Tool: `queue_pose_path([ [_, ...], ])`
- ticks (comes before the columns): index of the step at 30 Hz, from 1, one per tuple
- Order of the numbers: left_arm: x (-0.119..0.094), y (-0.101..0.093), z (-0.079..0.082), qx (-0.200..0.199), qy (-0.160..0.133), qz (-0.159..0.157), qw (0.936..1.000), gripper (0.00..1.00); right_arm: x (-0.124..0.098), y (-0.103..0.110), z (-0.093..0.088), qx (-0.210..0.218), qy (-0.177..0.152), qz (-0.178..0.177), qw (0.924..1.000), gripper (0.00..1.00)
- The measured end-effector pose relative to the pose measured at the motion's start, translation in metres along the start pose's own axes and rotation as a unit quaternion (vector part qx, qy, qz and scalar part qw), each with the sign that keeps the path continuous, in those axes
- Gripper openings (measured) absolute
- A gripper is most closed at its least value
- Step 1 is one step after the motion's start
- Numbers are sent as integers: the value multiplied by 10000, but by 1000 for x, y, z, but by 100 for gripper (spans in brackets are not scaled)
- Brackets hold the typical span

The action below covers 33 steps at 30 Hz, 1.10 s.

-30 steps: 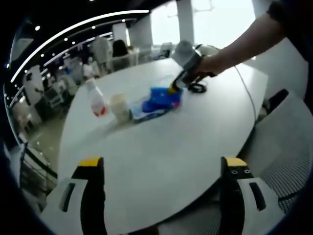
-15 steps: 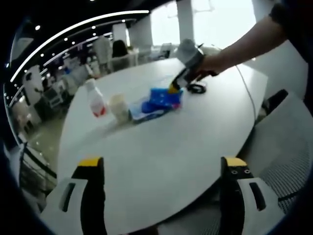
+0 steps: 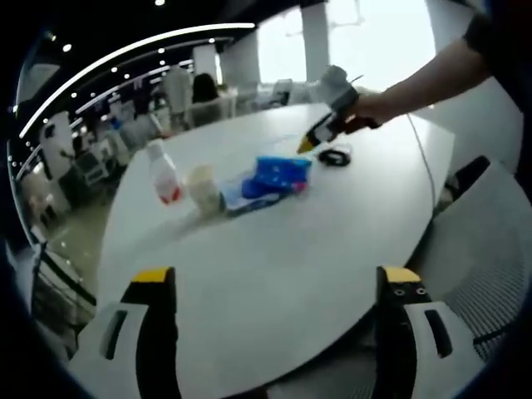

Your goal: Arrange the tabletop items into an orderly group along one side of the table until the central work area is clear of visible clutter.

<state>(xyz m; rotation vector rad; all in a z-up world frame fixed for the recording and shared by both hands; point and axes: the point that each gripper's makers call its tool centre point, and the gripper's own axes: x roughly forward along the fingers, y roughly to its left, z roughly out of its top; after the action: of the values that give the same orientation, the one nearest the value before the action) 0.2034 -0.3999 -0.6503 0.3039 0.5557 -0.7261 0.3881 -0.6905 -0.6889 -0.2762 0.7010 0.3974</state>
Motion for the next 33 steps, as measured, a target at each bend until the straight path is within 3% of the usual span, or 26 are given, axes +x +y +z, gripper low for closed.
queue_pose_path([
  [6, 0, -2, -2, 46, 71, -29, 10000, 97, -12, -27, -17, 48, 95, -213, 9997, 32],
  [16, 1, -4, -3, 83, 140, -66, 9998, 97, -23, -53, -37, 187, 191, -426, 9987, 35],
  [33, 3, -7, -10, 177, 317, -156, 9992, 95, -28, -51, -80, 307, 623, -447, 9966, 36],
])
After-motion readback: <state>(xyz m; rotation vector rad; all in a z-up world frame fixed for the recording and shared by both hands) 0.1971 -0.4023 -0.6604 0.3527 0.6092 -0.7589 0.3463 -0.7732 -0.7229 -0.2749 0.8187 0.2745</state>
